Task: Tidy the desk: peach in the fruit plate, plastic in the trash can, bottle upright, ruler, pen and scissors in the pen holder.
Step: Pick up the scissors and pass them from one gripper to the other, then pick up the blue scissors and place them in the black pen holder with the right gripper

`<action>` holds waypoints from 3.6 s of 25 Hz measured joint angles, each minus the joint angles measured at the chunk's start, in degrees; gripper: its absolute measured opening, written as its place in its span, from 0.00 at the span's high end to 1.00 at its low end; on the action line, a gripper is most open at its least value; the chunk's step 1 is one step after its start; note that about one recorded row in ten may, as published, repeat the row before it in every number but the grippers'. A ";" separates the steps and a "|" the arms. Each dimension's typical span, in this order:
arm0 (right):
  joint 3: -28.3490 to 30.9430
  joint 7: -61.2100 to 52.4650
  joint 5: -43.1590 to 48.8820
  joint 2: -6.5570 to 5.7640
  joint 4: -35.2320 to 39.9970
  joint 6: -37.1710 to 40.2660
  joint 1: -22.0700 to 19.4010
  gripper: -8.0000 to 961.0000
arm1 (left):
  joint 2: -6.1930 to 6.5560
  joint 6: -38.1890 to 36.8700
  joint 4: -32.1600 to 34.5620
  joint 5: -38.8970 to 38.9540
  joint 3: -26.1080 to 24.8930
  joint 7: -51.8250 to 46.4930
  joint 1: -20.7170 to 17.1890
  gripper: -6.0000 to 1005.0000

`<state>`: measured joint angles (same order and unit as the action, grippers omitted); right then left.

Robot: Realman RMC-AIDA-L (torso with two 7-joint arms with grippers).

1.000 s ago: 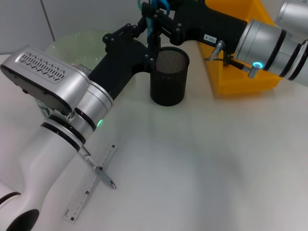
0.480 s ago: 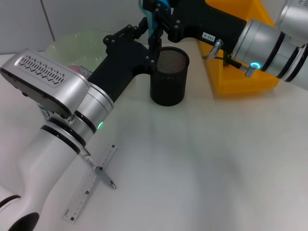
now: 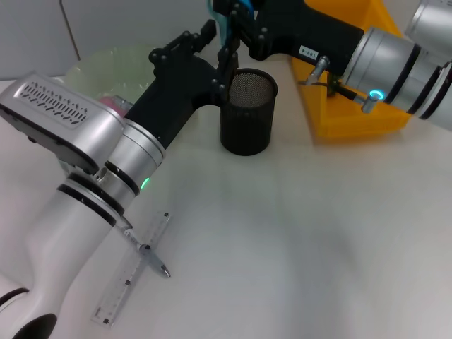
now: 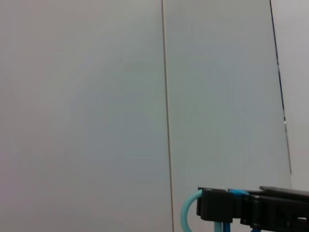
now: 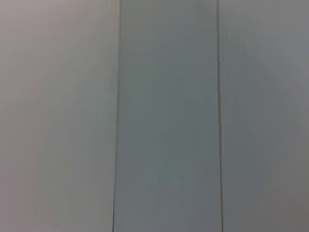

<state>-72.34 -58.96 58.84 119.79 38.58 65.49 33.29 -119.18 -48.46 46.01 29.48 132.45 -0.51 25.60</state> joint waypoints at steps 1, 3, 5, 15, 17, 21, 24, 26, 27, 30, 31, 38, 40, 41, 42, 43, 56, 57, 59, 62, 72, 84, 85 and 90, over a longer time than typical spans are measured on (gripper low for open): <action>0.00 0.00 0.00 0.00 0.00 0.05 0.00 0.92 | 0.00 -0.11 -0.01 0.00 0.00 -0.04 -0.08 0.62; 0.11 0.00 0.00 0.00 0.00 0.29 -0.09 0.92 | 0.08 -0.11 0.00 -0.02 0.00 -0.78 -0.14 0.62; 0.16 0.00 0.00 0.00 0.00 0.33 -0.19 0.92 | 0.11 -0.11 0.00 -0.11 0.00 -1.15 -0.17 0.62; 3.88 -2.84 -3.38 -0.87 1.62 0.91 -2.26 0.92 | 1.15 0.66 -0.29 -10.20 -2.16 -15.93 -3.74 0.30; 5.10 -5.13 -2.61 -1.49 1.64 0.93 -2.31 0.92 | 1.60 0.66 -0.13 -15.52 -3.75 -20.85 -5.45 0.23; 7.73 -11.76 1.75 -3.23 0.79 0.37 -1.42 0.92 | 3.01 0.13 0.20 -27.85 -7.41 -32.61 -8.63 0.20; 9.69 -15.23 5.40 -4.27 -0.66 0.09 0.04 0.92 | 4.20 -1.31 -0.28 -38.09 -10.11 -41.07 -9.92 0.20; 10.45 -16.25 6.51 -4.86 -1.97 -0.02 0.99 0.92 | 4.68 -3.94 -1.45 -44.30 -12.18 -44.78 -10.86 0.20; 10.59 -16.39 6.61 -5.13 -2.63 -0.18 1.45 0.92 | 4.76 -6.00 -2.43 -47.45 -13.64 -46.23 -11.54 0.20; 10.67 -16.52 6.71 -5.55 -4.21 -1.43 2.80 0.92 | 4.79 -9.79 -5.09 -52.36 -16.89 -48.34 -12.40 0.20; 10.67 -16.52 6.73 -5.61 -4.72 -2.03 3.34 0.92 | 4.79 -9.79 -5.09 -52.36 -16.89 -48.34 -12.40 0.20; 10.34 -18.03 7.02 -5.86 -7.22 -3.53 6.29 0.92 | 3.87 -17.19 -13.99 -55.02 -23.01 -50.07 -11.89 0.20; 10.21 -18.75 7.42 -5.87 -7.01 -3.53 6.41 0.92 | 3.87 -17.18 -14.01 -55.28 -23.02 -50.07 -11.87 0.20; 10.18 -19.32 7.82 -5.88 -6.86 -3.53 6.50 0.92 | 3.87 -17.17 -14.02 -55.47 -23.03 -50.05 -11.88 0.20; 10.25 -20.12 8.81 -5.88 -6.66 -3.55 6.61 0.92 | 3.86 -17.16 -14.02 -55.60 -23.04 -50.00 -11.88 0.20; 10.47 -20.97 10.49 -5.89 -6.48 -3.84 6.71 0.92 | 3.85 -17.15 -14.07 -55.71 -23.05 -49.80 -11.88 0.20; 10.34 -13.94 11.89 -2.15 -7.40 -8.09 6.38 0.92 | 3.59 -17.47 -14.70 -55.89 -22.84 -50.14 -11.73 0.20; 10.47 -12.42 11.82 -1.62 -7.63 -8.44 6.36 0.92 | 3.57 -17.50 -14.70 -55.90 -22.76 -50.15 -11.73 0.20; 10.65 -9.75 11.55 -0.99 -8.72 -8.90 6.63 0.92 | 3.53 -17.52 -14.84 -55.92 -22.70 -50.15 -11.64 0.20; 10.68 -7.60 11.31 -0.78 -11.39 -9.97 7.97 0.92 | 3.53 -17.55 -15.02 -55.92 -22.69 -50.15 -11.48 0.20; 10.23 0.80 4.91 -0.48 -17.08 -12.47 9.95 0.91 | 3.43 -17.63 -15.34 -55.94 -22.67 -51.28 -10.70 0.20; 10.09 1.08 4.70 -0.28 -19.26 -13.56 9.79 0.89 | 3.34 -17.64 -15.40 -57.50 -22.82 -53.61 -10.46 0.20; 9.95 0.96 4.70 -0.27 -19.30 -13.56 9.78 0.89 | 3.34 -17.65 -15.34 -58.04 -22.96 -54.05 -10.44 0.20; 9.66 0.81 4.81 -0.28 -20.34 -13.56 10.05 0.87 | 3.34 -17.67 -15.07 -58.83 -22.77 -55.48 -9.91 0.20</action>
<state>-62.68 -58.15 63.65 119.50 18.24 51.93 43.34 -115.84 -66.14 30.94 -29.35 109.68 -55.99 15.69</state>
